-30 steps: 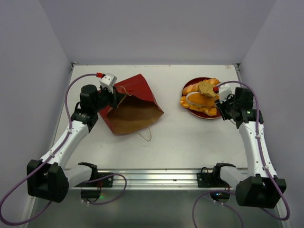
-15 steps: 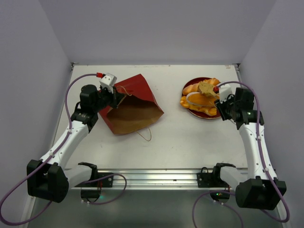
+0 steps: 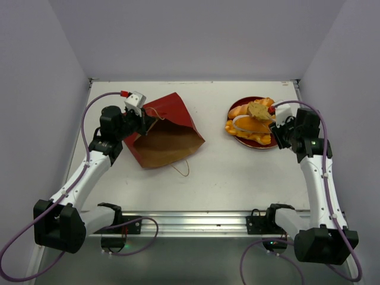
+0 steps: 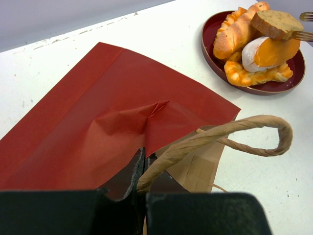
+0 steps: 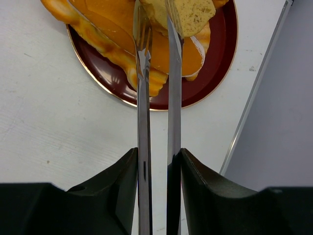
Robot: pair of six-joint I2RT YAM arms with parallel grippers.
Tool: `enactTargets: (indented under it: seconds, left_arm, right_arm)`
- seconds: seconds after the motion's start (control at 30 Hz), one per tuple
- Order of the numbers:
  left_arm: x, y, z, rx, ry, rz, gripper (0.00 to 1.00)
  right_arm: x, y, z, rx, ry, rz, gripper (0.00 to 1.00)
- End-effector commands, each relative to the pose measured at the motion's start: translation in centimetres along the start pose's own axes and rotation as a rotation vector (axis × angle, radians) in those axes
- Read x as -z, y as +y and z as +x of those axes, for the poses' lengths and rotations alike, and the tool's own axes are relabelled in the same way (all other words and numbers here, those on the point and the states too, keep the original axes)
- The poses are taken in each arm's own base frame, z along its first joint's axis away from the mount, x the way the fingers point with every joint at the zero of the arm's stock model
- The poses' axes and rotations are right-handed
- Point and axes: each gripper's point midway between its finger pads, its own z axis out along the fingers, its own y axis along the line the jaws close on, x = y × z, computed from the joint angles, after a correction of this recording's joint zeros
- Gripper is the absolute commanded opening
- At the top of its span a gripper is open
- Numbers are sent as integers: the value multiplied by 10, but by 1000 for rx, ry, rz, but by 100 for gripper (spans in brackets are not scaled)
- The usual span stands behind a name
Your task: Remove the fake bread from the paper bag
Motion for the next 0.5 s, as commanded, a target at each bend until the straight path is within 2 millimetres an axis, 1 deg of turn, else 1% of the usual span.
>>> enactTargets:
  seconds: [0.0, 0.13, 0.23, 0.33, 0.37, 0.4, 0.47]
  left_arm:
    - [4, -3, -5, -25, -20, 14, 0]
    - [4, -4, -6, -26, -23, 16, 0]
    - [4, -4, -6, -26, -23, 16, 0]
    - [5, -4, -6, -29, -23, 16, 0]
    - [5, -4, -6, -30, -22, 16, 0]
    - [5, -4, -6, -40, -22, 17, 0]
    - [7, -4, -7, -60, -23, 20, 0]
  right_arm:
    - [19, -9, -30, 14, -114, 25, 42]
    - [30, 2, -36, 42, -163, -19, 41]
    - [37, 14, -38, 66, -190, -76, 41]
    - [46, 29, -40, 91, -220, -144, 41]
    - [48, 35, -38, 103, -219, -175, 41]
    - [52, 45, -41, 115, -243, -227, 41]
    - [55, 57, -38, 125, -244, -286, 40]
